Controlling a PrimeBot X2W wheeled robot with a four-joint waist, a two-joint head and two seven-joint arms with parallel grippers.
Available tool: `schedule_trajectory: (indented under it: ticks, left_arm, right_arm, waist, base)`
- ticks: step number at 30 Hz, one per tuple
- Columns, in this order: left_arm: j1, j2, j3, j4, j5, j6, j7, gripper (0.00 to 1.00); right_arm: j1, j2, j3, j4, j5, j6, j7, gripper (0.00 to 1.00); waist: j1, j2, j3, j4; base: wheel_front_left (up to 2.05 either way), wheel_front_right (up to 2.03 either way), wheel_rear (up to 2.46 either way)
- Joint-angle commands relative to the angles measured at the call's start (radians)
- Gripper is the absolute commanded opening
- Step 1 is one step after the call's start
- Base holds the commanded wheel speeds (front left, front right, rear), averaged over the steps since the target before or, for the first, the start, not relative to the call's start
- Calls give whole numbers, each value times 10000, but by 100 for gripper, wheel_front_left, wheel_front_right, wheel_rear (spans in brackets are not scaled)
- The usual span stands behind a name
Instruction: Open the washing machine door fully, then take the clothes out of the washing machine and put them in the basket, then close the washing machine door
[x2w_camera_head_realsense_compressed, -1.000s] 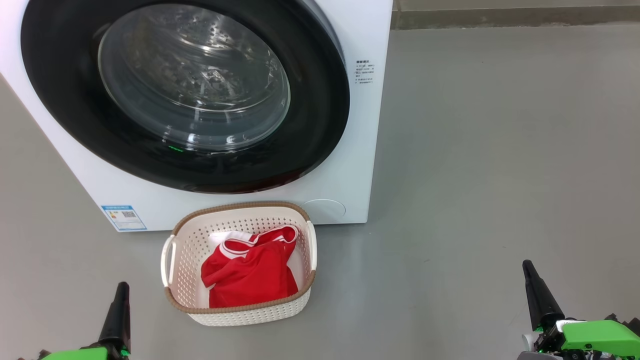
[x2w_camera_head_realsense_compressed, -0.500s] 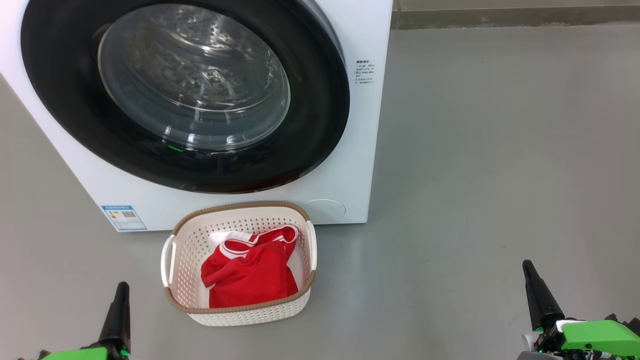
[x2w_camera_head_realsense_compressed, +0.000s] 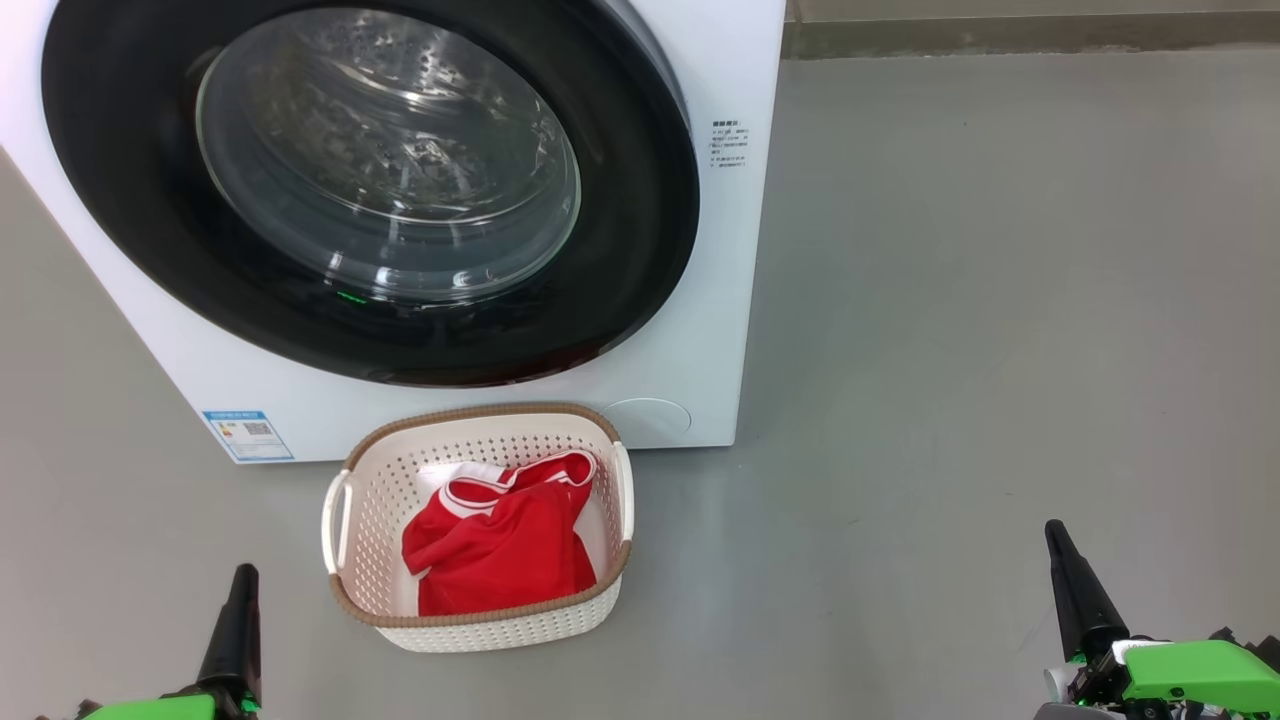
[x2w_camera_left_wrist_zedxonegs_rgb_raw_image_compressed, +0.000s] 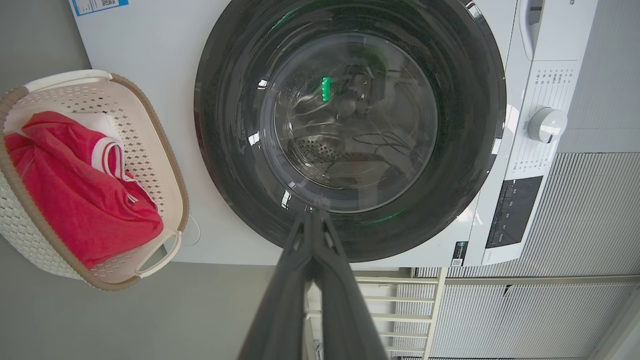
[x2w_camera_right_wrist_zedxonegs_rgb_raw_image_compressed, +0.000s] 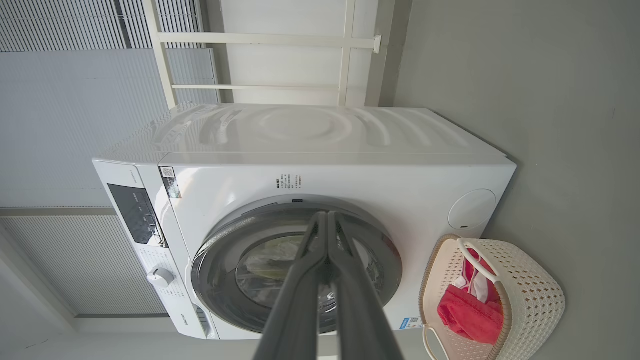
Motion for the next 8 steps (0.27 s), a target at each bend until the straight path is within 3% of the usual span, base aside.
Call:
schedule_trajectory:
  ticks: [1, 8]
  left_arm:
    - [-377, 153, 333, -258, 44, -33, 52, 0]
    - [-377, 153, 333, -258, 45, -33, 52, 0]
  right_arm:
    - [-456, -35, 222, -301, 41, -9, 83, 0]
    - [-456, -35, 224, -301, 42, -9, 82, 0]
  waist:
    - [0, 0, 0, 0]
    - [0, 0, 0, 0]
  base:
    - [0, 0, 0]
    - [0, 0, 0]
